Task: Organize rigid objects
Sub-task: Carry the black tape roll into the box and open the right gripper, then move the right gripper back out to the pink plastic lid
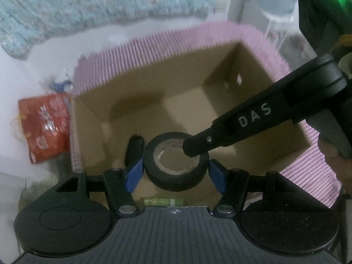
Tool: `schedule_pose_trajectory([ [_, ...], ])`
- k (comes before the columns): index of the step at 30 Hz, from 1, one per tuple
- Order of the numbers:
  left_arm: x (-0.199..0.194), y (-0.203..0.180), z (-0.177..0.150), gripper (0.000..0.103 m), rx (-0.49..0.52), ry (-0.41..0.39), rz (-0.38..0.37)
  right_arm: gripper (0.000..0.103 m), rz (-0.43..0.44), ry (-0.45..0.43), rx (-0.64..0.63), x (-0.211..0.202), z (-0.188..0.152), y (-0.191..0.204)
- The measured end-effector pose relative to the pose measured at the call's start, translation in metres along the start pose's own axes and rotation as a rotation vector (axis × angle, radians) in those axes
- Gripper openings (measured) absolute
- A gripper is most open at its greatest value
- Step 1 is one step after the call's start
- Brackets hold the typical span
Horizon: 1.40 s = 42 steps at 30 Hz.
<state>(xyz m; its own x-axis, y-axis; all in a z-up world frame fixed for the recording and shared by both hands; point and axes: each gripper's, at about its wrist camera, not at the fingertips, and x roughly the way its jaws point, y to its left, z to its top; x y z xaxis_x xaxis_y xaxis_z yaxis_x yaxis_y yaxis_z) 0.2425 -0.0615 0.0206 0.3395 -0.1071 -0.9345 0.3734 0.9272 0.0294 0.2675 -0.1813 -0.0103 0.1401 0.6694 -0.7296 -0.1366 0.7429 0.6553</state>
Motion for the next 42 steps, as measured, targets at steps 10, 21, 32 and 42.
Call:
schedule_pose_trajectory([
  [10,0.069,0.017,-0.001,0.064,-0.056,0.187,-0.005,0.02,-0.064,0.175,0.024,0.072,0.018,-0.03],
  [21,0.078,0.035,-0.009,0.065,-0.136,0.209,0.096,0.021,-0.076,0.197,0.047,0.112,0.033,-0.031],
  [32,0.05,0.033,-0.004,0.066,-0.18,0.144,0.086,0.022,0.03,0.12,0.154,0.073,0.033,-0.043],
  [42,-0.037,0.006,-0.016,0.066,-0.138,-0.123,0.025,0.022,0.206,-0.165,0.095,-0.068,0.004,-0.032],
])
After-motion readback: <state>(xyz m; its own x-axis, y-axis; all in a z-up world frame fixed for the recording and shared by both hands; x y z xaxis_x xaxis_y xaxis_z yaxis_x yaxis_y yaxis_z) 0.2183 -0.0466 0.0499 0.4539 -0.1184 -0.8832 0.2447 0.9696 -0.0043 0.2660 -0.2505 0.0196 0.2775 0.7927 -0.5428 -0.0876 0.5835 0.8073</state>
